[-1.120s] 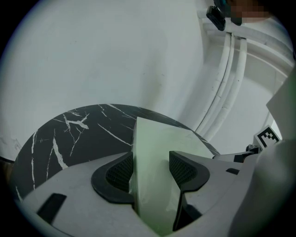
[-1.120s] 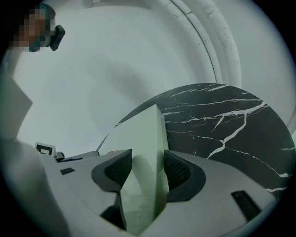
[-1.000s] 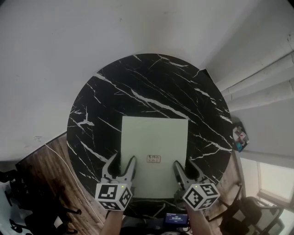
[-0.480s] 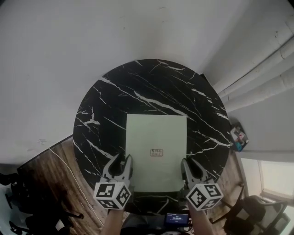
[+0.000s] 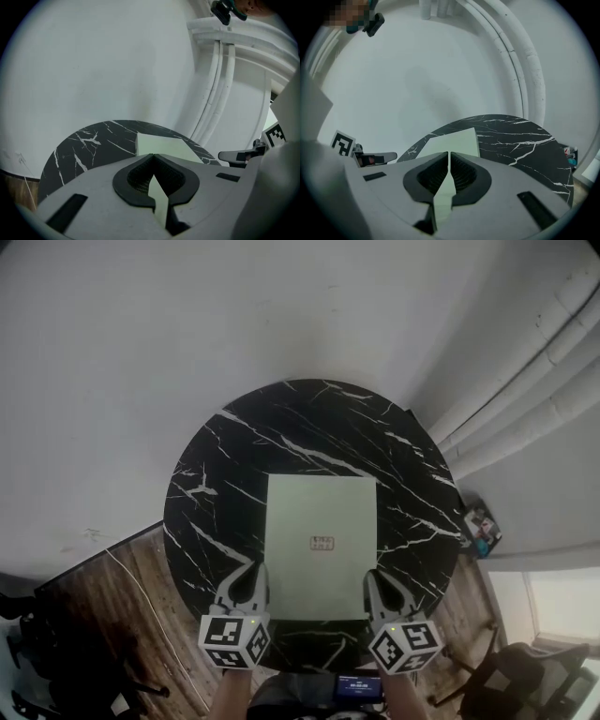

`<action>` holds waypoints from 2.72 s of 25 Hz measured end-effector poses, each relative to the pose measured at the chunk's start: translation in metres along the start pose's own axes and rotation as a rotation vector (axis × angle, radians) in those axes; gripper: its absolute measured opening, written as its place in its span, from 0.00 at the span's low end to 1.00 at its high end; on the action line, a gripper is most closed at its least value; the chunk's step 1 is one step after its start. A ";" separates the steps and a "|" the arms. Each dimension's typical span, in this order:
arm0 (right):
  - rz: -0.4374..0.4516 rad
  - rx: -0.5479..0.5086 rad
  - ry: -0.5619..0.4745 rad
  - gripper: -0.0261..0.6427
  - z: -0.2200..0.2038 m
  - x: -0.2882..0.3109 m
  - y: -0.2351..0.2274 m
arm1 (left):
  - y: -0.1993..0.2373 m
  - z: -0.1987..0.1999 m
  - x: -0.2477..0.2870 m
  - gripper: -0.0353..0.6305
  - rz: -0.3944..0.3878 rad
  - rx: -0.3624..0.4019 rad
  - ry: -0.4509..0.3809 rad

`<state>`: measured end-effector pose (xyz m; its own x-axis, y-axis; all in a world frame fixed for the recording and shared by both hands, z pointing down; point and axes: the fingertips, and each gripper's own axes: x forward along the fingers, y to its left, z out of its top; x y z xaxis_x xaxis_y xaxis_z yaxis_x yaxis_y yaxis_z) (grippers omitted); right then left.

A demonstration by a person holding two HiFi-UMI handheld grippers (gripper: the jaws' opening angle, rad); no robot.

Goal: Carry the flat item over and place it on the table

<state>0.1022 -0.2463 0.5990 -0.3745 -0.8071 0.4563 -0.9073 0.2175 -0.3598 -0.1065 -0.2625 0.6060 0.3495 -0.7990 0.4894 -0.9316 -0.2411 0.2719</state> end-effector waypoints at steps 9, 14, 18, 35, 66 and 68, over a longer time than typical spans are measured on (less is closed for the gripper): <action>0.003 -0.190 -0.068 0.08 0.022 -0.030 0.037 | -0.027 0.023 -0.038 0.07 -0.056 0.061 -0.061; 0.023 -0.178 -0.114 0.08 0.024 -0.059 0.062 | -0.041 0.027 -0.064 0.07 -0.099 0.043 -0.104; 0.023 -0.190 -0.146 0.08 0.020 -0.083 0.077 | -0.057 0.026 -0.086 0.07 -0.121 0.084 -0.136; -0.045 -0.190 -0.310 0.07 0.038 -0.182 0.096 | -0.115 0.054 -0.162 0.07 -0.211 0.171 -0.274; -0.089 -0.201 -0.377 0.07 0.044 -0.202 0.112 | -0.110 0.071 -0.198 0.07 -0.214 0.247 -0.358; -0.091 -0.185 -0.369 0.07 0.041 -0.202 0.109 | -0.110 0.069 -0.197 0.07 -0.214 0.245 -0.351</action>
<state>0.0870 -0.0823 0.4344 -0.2280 -0.9627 0.1455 -0.9652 0.2039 -0.1636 -0.0798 -0.1164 0.4226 0.5210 -0.8447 0.1225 -0.8529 -0.5098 0.1121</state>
